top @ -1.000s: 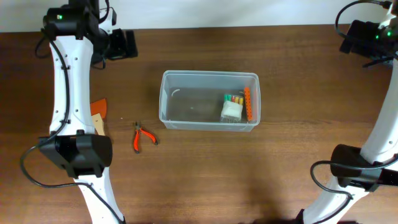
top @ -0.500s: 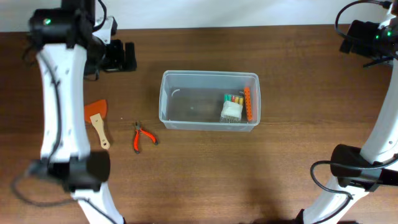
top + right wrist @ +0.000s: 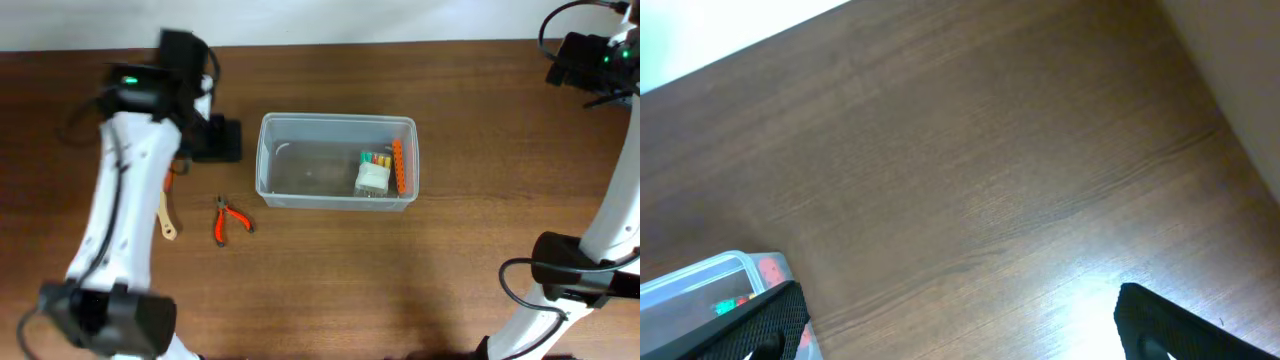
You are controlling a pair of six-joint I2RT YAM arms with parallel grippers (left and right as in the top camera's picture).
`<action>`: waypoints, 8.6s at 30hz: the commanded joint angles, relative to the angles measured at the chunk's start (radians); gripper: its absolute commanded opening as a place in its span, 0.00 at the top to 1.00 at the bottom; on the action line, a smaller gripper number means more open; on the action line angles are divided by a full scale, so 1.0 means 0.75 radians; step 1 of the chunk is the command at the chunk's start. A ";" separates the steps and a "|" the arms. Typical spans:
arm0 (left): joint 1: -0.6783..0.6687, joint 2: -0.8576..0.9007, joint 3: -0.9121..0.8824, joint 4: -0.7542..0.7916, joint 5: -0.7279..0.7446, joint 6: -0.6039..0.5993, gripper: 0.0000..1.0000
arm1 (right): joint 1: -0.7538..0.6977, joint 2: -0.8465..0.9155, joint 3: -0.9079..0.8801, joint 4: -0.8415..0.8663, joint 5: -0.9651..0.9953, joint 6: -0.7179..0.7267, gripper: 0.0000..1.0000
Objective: Pack container
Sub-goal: 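Move the left gripper over the red pliers, then lower the left gripper and grasp the red pliers by the handles, then lift the pliers and carry them over the box with left gripper, then release the pliers into the box and raise the left gripper, then lower the left gripper and grasp the scraper's wooden handle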
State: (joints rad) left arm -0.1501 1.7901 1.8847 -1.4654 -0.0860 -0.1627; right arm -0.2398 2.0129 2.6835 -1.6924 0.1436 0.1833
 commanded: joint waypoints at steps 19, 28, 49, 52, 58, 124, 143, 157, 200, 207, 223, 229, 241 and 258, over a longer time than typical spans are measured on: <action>0.126 -0.007 -0.910 0.566 0.191 0.069 0.03 | -0.005 -0.006 0.001 -0.008 -0.006 0.001 0.01; 0.126 -0.006 -0.963 0.612 0.191 0.120 0.23 | -0.005 -0.006 0.001 -0.008 -0.006 0.001 0.01; 0.126 -0.006 -1.052 0.786 0.190 0.119 0.65 | -0.005 -0.006 0.001 -0.008 -0.006 0.001 0.01; 0.126 -0.006 -1.118 0.824 0.190 0.119 0.65 | -0.005 -0.006 0.001 -0.008 -0.006 0.001 0.01; 0.126 -0.006 -1.161 0.884 0.189 0.119 0.64 | -0.005 -0.006 0.001 -0.008 -0.006 0.001 0.01; -0.087 -0.013 -0.137 0.440 0.271 0.125 0.98 | -0.005 -0.006 0.001 -0.008 -0.006 0.001 0.01; -0.402 0.203 -0.138 0.552 0.260 0.304 0.98 | -0.005 -0.006 0.001 -0.008 -0.006 0.001 0.01; -0.402 0.386 -0.138 0.544 0.259 0.305 0.98 | -0.005 -0.006 0.001 -0.008 -0.006 0.001 0.01; -0.147 0.469 0.857 -0.102 0.093 0.094 0.26 | -0.005 -0.006 0.001 -0.008 -0.007 0.001 0.01; 0.056 0.467 0.927 -0.297 0.090 0.046 0.21 | -0.005 -0.006 0.001 -0.008 -0.006 0.001 0.01; 0.355 0.463 0.610 -0.296 -0.120 -0.175 0.14 | -0.005 -0.006 0.001 -0.008 -0.006 0.001 0.01; 0.405 0.461 0.217 -0.097 -0.183 -0.192 0.13 | -0.005 -0.006 0.001 -0.008 -0.006 0.001 0.01; 0.444 0.455 -0.224 0.283 -0.016 -0.090 0.07 | -0.005 -0.006 0.001 -0.008 -0.006 0.001 0.01; 0.538 0.455 -0.507 0.526 0.094 0.040 0.11 | -0.005 -0.006 0.001 -0.008 -0.006 0.001 0.01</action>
State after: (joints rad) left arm 0.2565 2.1460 1.5333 -1.0985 -0.0509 -0.1684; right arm -0.2398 2.0129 2.6831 -1.6924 0.1402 0.1833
